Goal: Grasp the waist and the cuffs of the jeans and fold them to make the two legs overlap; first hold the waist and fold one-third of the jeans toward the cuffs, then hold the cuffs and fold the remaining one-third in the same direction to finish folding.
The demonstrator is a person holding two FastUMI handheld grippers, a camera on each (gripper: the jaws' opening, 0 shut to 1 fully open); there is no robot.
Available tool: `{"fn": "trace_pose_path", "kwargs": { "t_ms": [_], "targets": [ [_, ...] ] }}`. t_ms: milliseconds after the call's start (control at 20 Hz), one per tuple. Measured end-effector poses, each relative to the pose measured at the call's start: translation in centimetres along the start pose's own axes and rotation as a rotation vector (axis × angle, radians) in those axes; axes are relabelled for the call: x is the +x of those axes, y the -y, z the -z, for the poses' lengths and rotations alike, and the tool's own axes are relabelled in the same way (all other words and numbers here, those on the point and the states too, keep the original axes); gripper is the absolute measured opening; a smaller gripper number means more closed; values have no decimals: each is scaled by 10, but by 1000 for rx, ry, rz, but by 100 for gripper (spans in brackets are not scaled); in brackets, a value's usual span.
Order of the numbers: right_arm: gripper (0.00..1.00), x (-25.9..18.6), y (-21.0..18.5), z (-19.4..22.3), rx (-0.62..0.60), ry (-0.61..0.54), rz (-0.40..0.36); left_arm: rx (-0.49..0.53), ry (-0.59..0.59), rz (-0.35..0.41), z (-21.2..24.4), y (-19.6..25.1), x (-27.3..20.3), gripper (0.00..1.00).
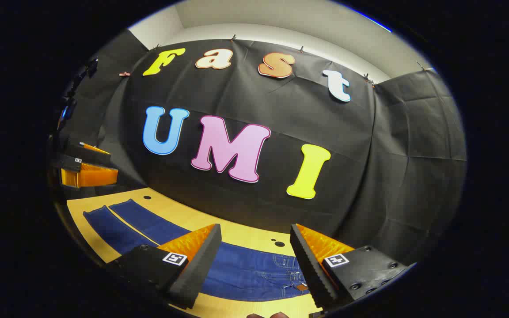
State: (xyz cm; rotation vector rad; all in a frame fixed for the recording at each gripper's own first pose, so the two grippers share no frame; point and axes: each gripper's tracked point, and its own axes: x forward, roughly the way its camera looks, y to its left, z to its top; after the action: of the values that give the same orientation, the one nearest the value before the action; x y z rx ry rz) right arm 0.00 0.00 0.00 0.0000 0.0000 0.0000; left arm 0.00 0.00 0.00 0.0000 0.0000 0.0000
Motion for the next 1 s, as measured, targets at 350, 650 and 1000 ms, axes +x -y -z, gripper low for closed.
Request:
{"fn": "trace_pose_path", "kwargs": {
  "t_ms": [350,650,1000],
  "targets": [
    [94,14,-50,-3,-61,-22,-41,-56,-51,-147,35,-92,-39,98],
    [94,19,-69,3,-140,-62,-64,-82,-88,-167,58,-119,-51,98],
    [96,19,-75,14,-182,-92,-64,-88,-123,-163,76,-134,-46,98]
  ]
}}
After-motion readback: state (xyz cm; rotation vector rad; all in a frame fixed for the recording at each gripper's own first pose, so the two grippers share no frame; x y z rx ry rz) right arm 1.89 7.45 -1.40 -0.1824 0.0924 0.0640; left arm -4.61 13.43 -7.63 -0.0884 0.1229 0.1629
